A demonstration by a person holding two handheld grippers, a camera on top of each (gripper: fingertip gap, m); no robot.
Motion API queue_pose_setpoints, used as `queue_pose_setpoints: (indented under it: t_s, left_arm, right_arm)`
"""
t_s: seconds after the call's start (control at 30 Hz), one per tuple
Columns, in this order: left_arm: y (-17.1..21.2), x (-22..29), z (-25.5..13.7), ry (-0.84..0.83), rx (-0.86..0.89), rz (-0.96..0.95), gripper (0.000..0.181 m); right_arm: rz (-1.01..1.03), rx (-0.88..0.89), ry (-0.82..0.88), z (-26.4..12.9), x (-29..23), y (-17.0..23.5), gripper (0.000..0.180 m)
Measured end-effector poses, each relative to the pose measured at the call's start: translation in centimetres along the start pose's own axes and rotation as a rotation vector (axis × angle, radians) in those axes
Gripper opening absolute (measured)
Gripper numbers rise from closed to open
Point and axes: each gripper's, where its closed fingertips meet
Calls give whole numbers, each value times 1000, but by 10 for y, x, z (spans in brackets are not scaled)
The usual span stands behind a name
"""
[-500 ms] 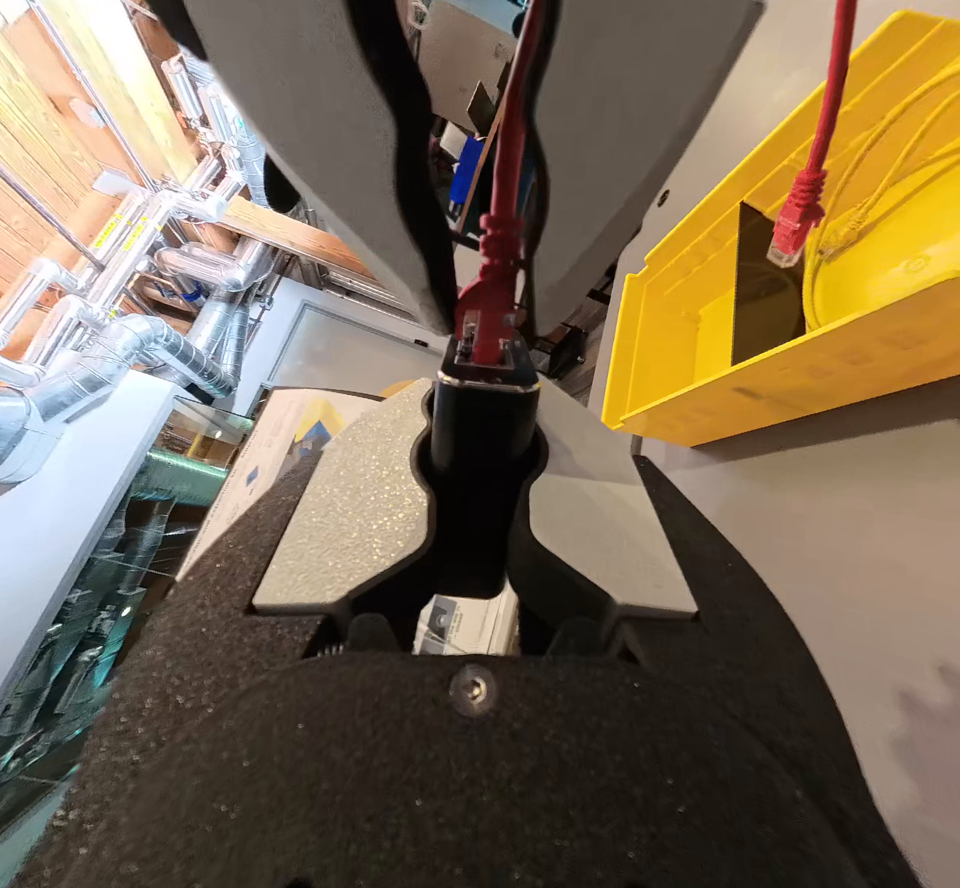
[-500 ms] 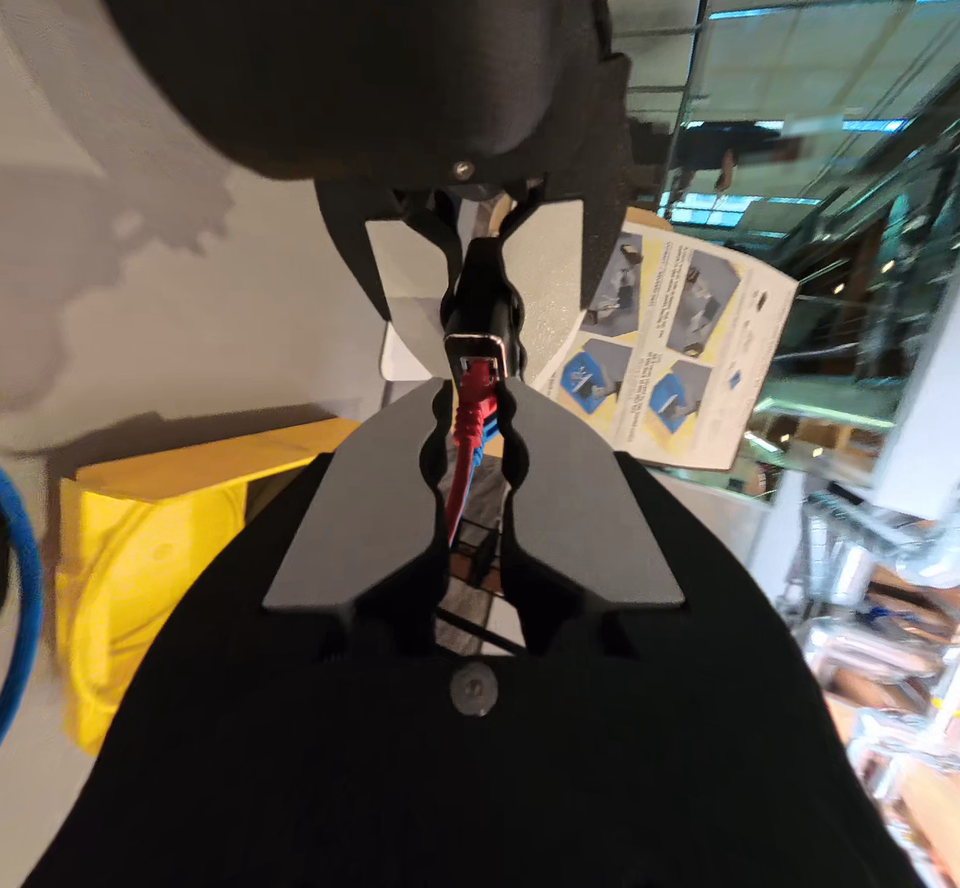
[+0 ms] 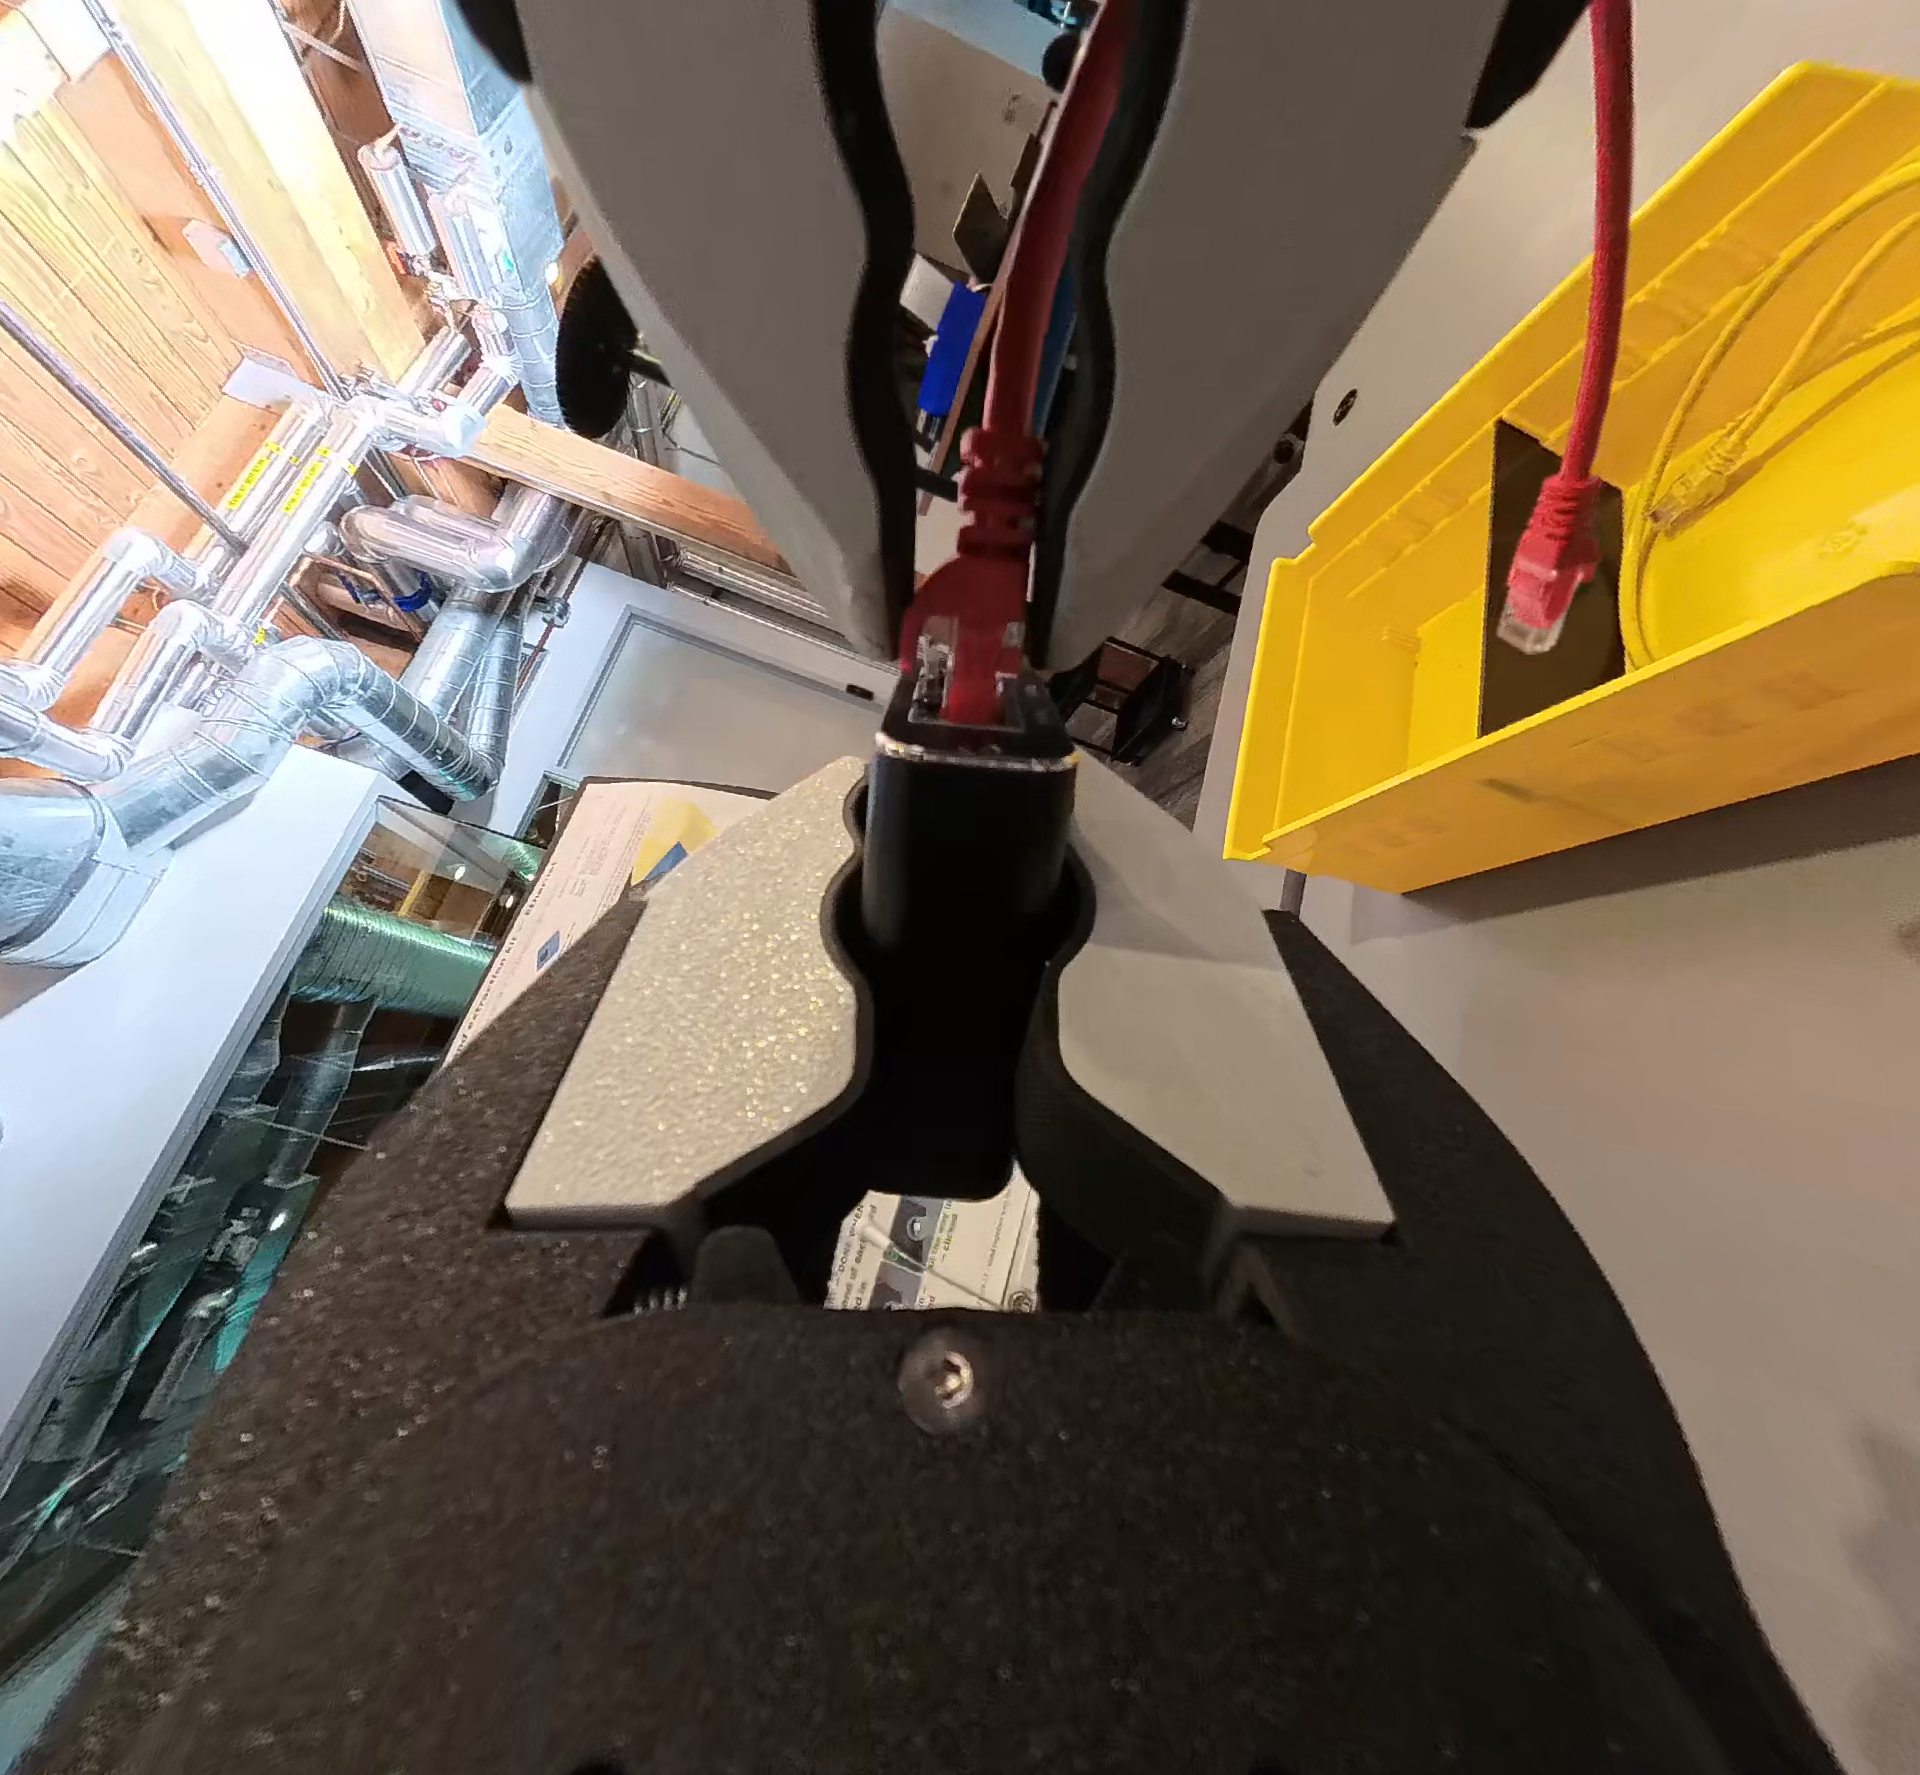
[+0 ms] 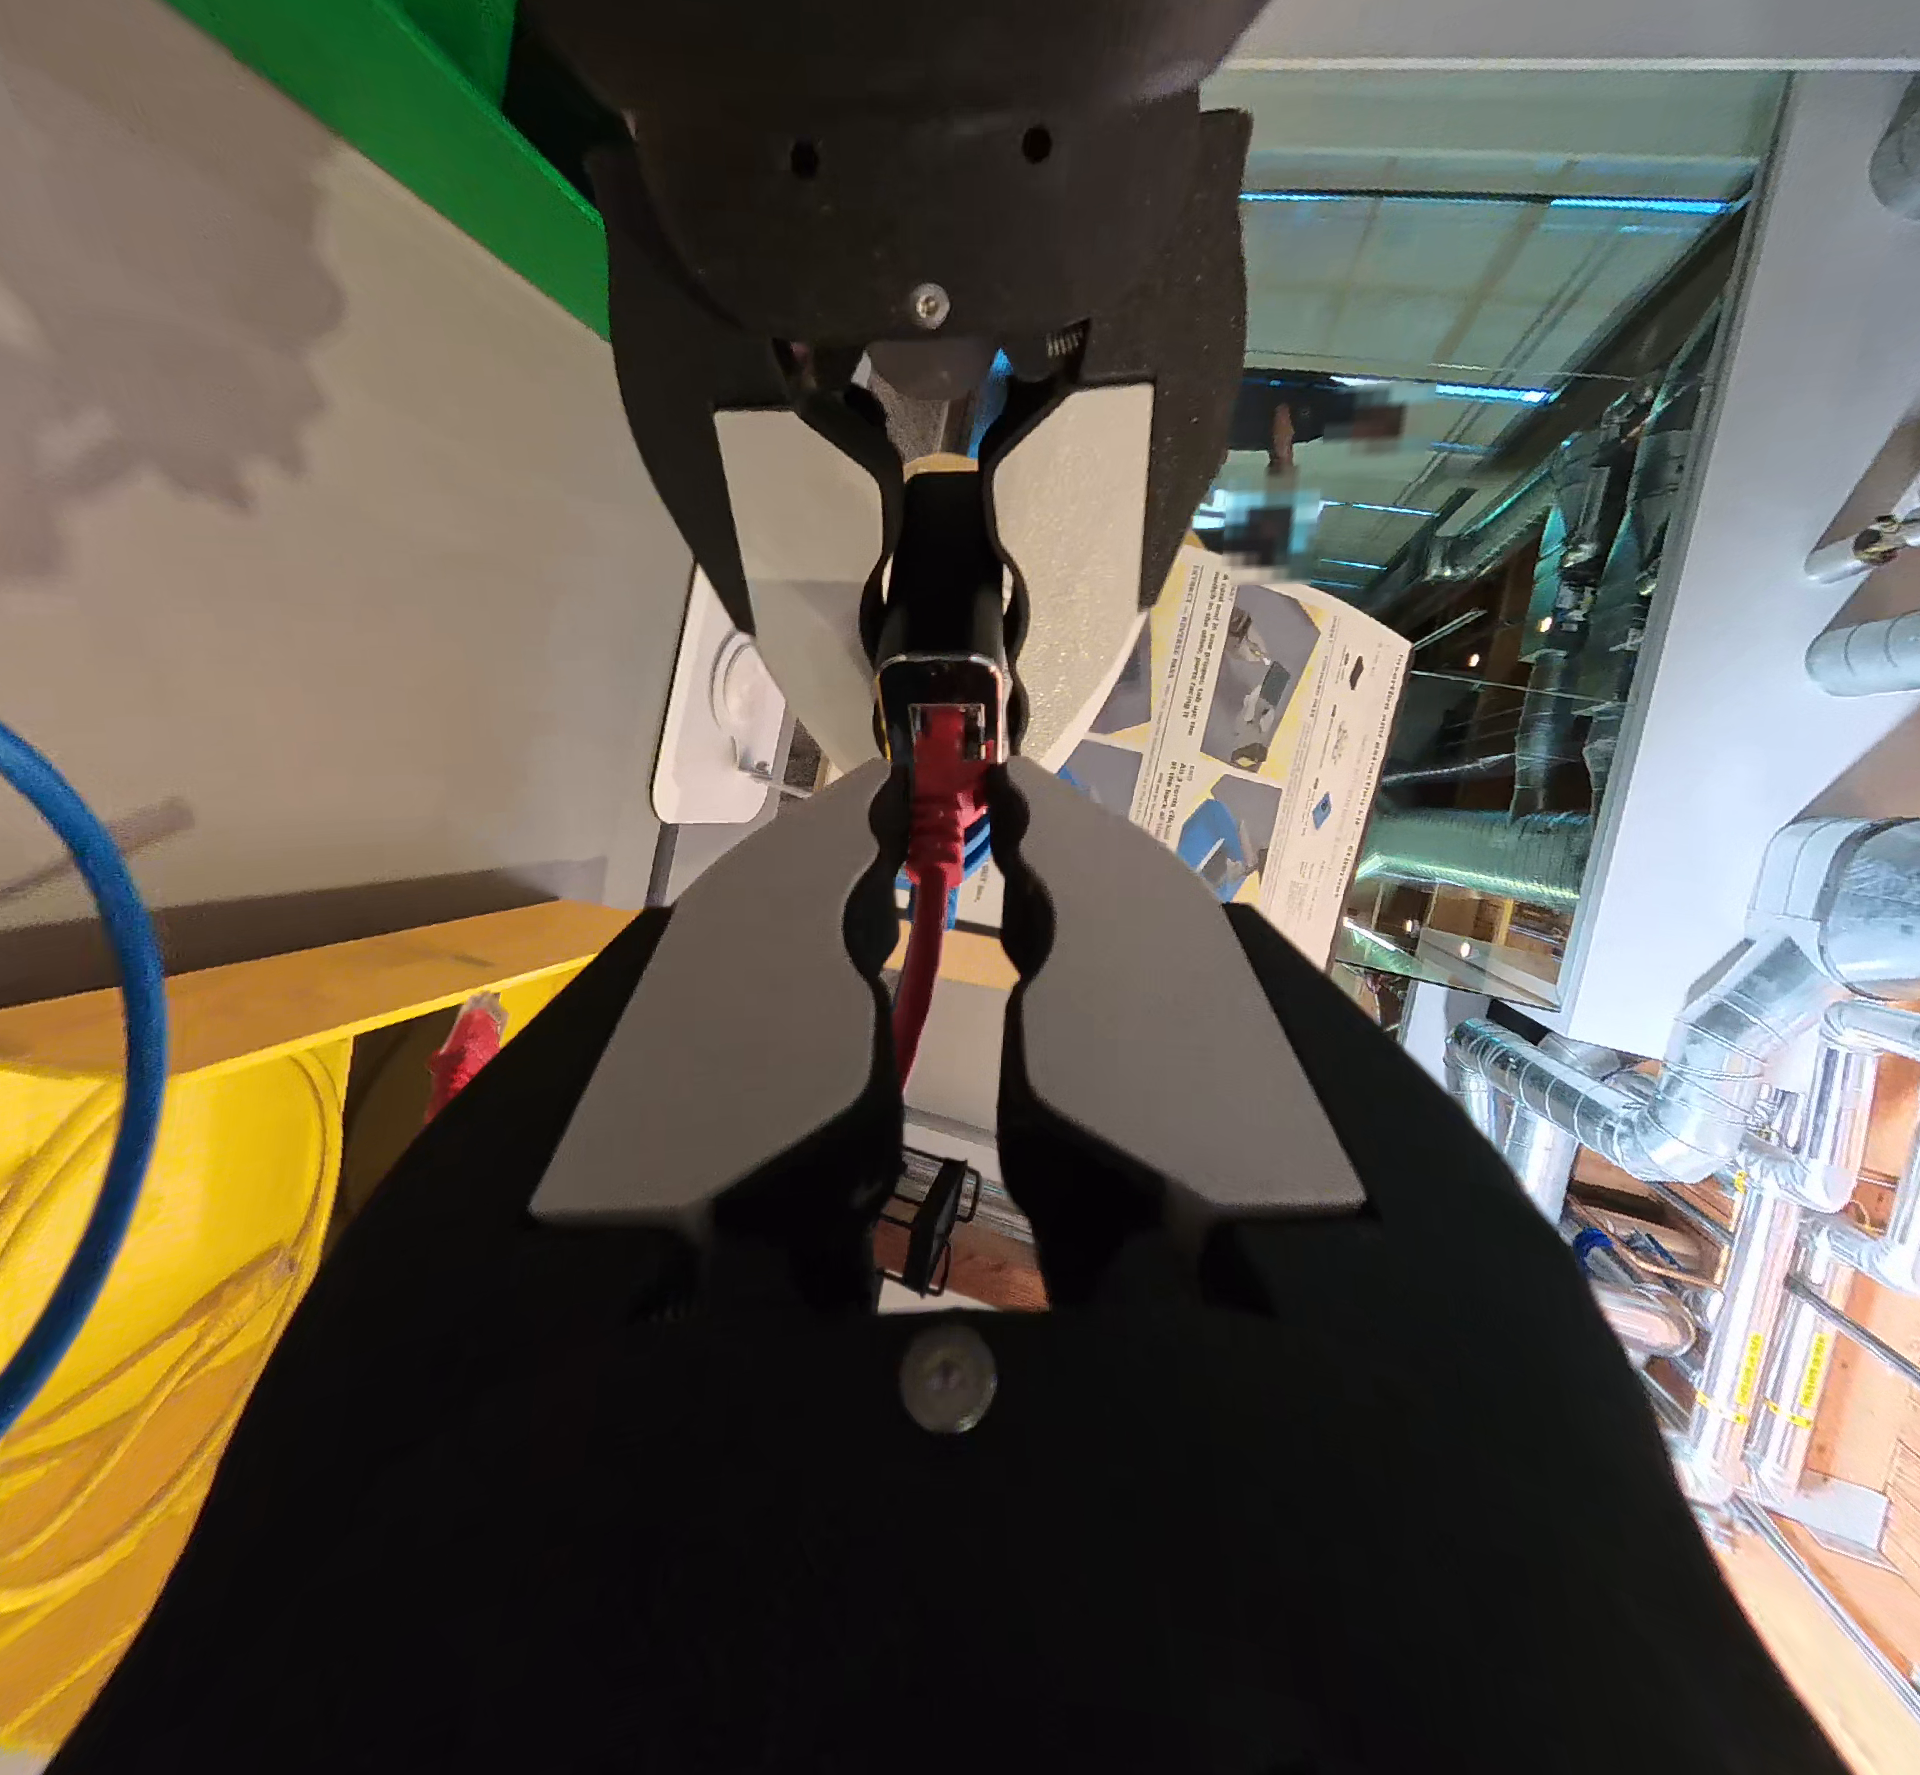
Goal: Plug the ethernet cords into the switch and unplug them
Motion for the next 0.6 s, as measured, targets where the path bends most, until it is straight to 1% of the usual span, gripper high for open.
queue_pose_setpoints:
  t_s: [0.37,0.43,0.5,0.6]
  left_arm:
    - [-3,2,-1,27,35,-28,26]
    - [-4,6,0,43,38,-27,26]
    - [-3,3,1,6,17,-9,27]
    - [-1,4,2,9,12,-4,27]
  right_arm:
    - [65,56,-12,-3,-1,-6,14]
    - [67,54,-52,-3,-4,-6,13]
    - [43,44,-69,-4,-5,-7,13]
    - [75,34,-159,-3,-7,-7,12]
Point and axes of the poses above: each gripper's, where its closed fingertips meet, z out along the fingers, y out of its underside, x = y × z across the jaws, and after that the axes turned 7 degrees about -x, right-handed
